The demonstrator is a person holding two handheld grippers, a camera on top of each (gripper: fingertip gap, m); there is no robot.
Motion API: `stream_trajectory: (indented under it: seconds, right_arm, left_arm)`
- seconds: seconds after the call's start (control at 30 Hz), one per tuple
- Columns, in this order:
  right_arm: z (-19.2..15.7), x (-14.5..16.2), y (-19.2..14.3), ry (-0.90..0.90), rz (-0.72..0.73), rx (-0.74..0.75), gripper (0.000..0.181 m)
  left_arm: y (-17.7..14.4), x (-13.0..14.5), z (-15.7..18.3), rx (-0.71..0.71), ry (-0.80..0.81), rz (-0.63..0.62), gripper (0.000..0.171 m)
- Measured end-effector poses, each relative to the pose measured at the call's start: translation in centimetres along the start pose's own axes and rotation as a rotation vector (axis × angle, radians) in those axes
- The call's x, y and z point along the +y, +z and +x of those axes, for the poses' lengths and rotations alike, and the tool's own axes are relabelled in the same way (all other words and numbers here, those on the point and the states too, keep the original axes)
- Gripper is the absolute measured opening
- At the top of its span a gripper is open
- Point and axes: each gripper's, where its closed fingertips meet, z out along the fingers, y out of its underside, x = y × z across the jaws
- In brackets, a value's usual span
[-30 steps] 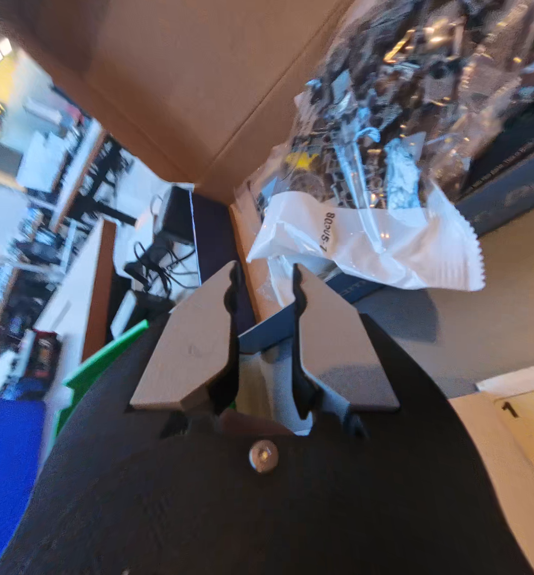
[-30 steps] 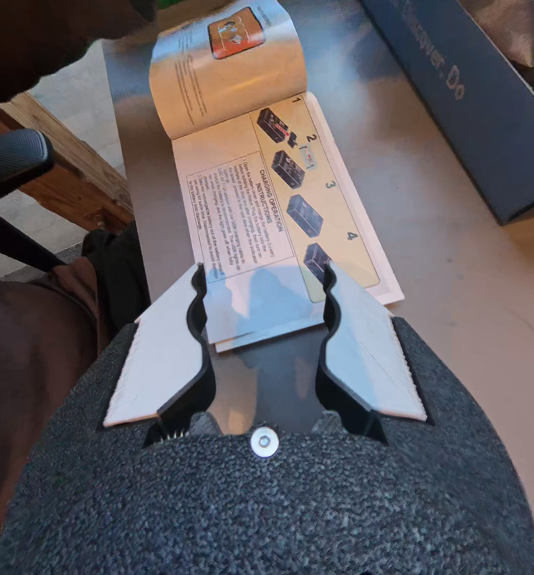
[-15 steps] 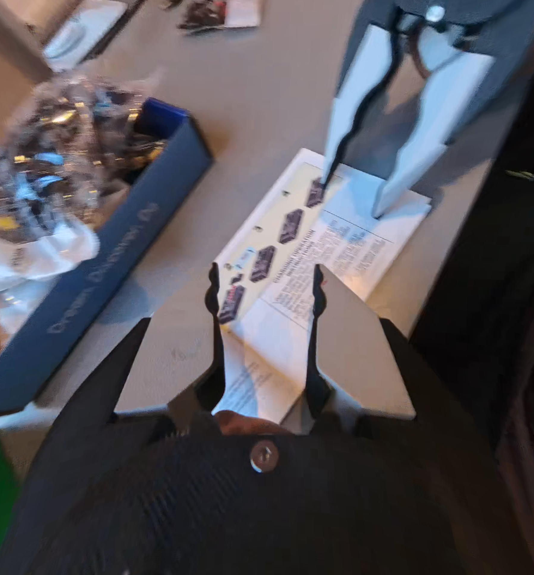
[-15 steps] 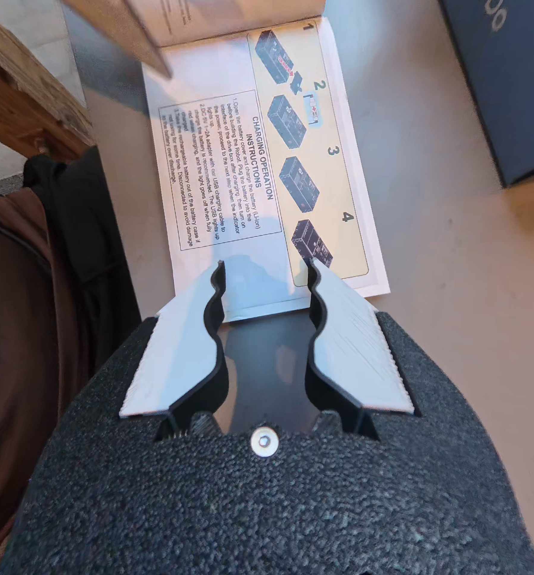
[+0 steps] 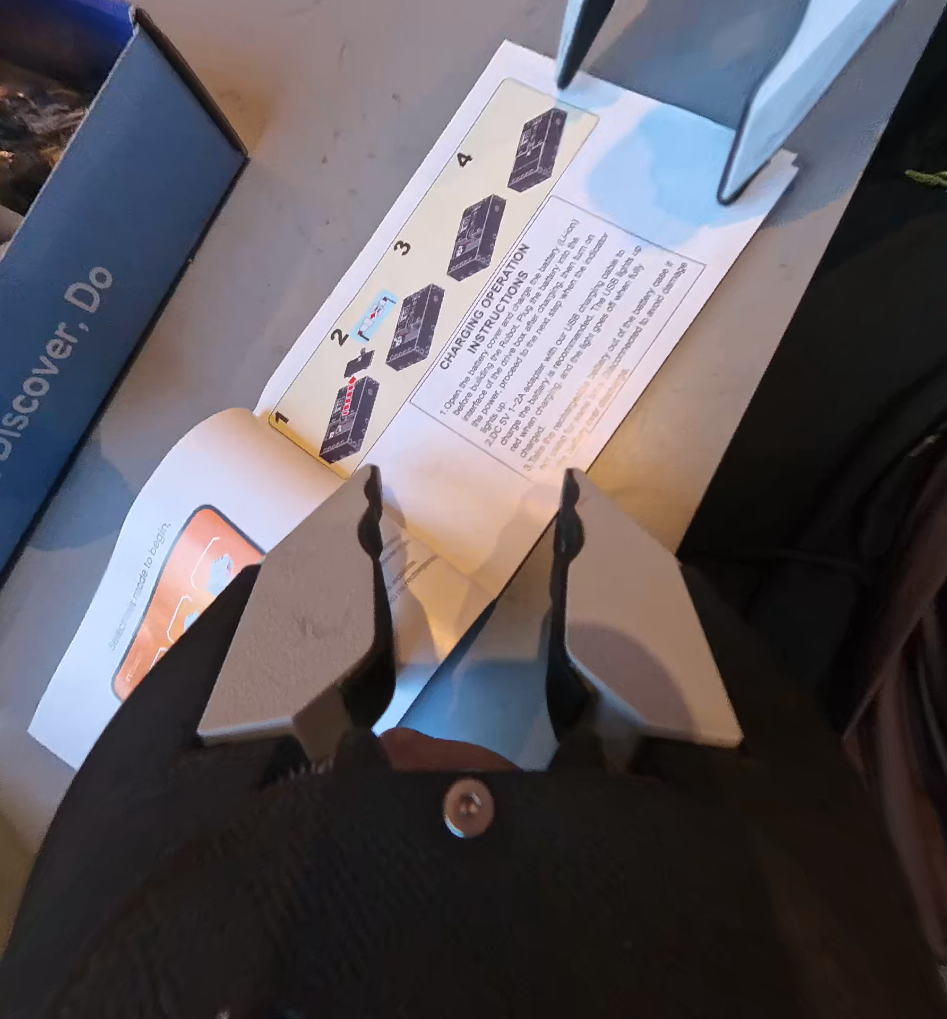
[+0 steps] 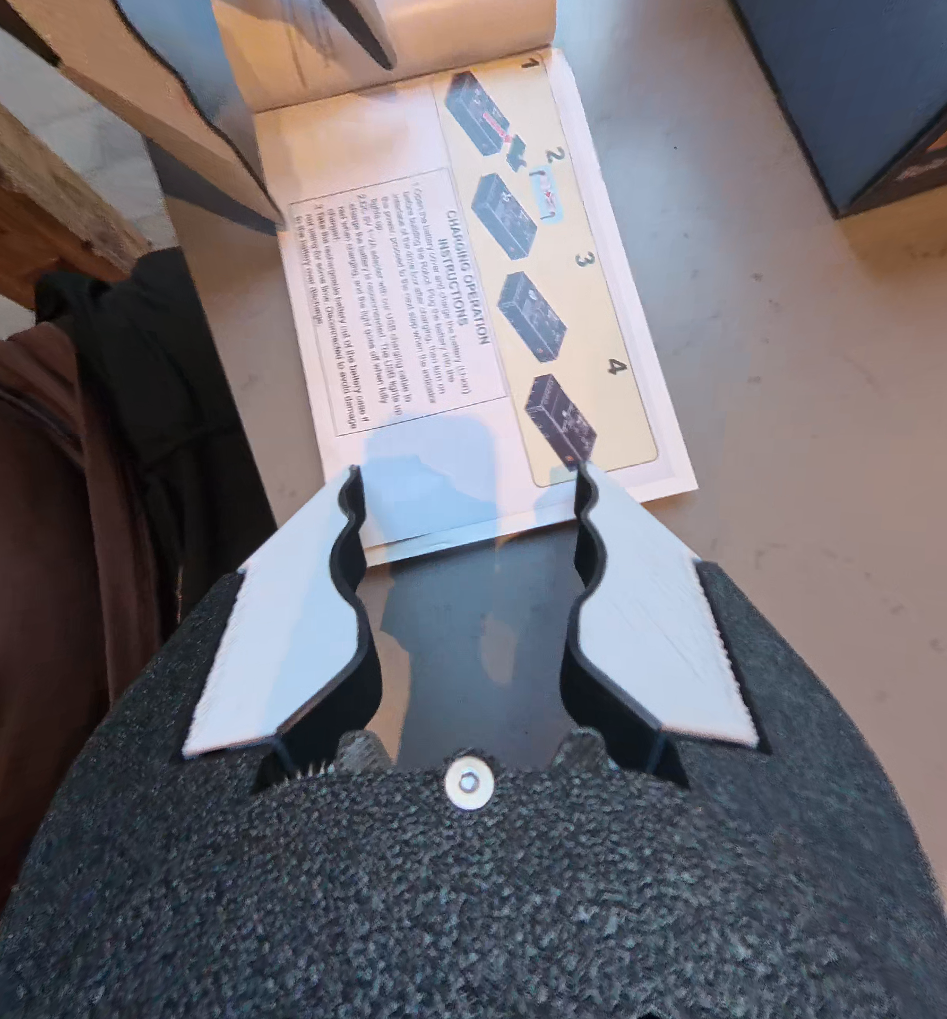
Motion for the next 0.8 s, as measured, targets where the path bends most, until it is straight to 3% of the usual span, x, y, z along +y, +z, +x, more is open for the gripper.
stream_trajectory:
  seconds: [0.17, 0.3, 0.53, 0.7, 0.8]
  right_arm:
    - [0.1, 0.4, 0.5, -0.027, 0.000, -0.010, 0.075]
    - [0.3, 0.4, 0.4, -0.026, 0.008, -0.015, 0.069]
    - [1.4, -0.1, 0.7, 0.016, 0.044, 0.027, 0.042]
    - [1.3, -0.2, 0.6, 0.039, 0.041, 0.014, 0.041]
    - [0.4, -1.2, -0.1, 0.049, 0.093, -0.044, 0.066]
  left_arm:
    - [0.1, -1.6, 0.9, 0.024, 0.010, 0.056, 0.062]
    - [1.1, -1.4, 1.5, 0.028, 0.029, 0.032, 0.062]
    - [1.4, -1.4, 1.8, 0.065, -0.021, 0.046, 0.061]
    - [1.6, -1.1, 2.2, 0.069, -0.021, 0.039, 0.059]
    - [1.5, -1.0, 2.2, 0.067, -0.014, 0.037, 0.059]
